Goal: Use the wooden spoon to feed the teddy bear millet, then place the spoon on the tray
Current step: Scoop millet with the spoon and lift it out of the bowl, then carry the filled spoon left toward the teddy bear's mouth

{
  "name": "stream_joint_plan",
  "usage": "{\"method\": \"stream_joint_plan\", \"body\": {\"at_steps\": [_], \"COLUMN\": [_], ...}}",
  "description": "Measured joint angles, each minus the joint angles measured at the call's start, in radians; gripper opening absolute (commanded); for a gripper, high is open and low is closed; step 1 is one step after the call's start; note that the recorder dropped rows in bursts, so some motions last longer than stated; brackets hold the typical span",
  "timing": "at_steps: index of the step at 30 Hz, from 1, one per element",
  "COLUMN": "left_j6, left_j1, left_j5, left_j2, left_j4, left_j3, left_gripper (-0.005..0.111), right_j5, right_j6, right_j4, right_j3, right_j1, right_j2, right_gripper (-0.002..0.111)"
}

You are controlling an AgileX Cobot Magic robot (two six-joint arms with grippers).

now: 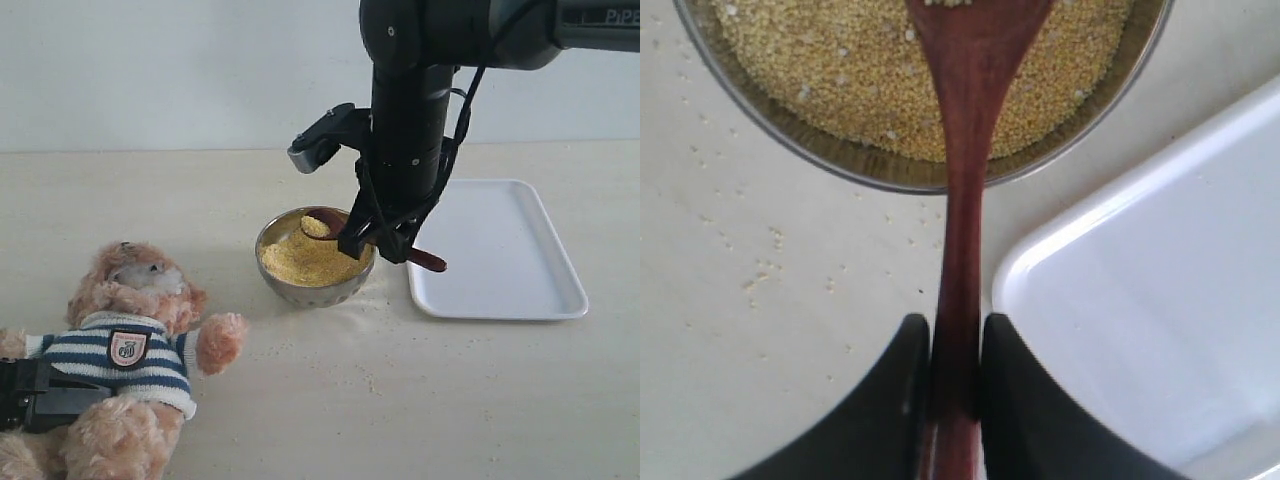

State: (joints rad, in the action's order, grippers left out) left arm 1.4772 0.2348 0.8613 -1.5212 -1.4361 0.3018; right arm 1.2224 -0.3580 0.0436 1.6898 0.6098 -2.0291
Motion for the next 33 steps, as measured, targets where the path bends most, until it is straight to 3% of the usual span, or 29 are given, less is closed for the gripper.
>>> {"method": "stream_joint_plan", "body": {"at_steps": [33], "left_j6": [0.0], "left_j1": [0.0], "left_j5": [0.0], "left_j2": [0.0], "left_j4": [0.0], "left_j3": [0.0], "left_gripper": [0.007], "right_j5": [0.0], "right_j6": [-0.034], "right_j4": [-0.087], "right_j3": [0.0], "right_j1": [0.0], "right_j2": [0.048], "right_gripper": [0.014]}}
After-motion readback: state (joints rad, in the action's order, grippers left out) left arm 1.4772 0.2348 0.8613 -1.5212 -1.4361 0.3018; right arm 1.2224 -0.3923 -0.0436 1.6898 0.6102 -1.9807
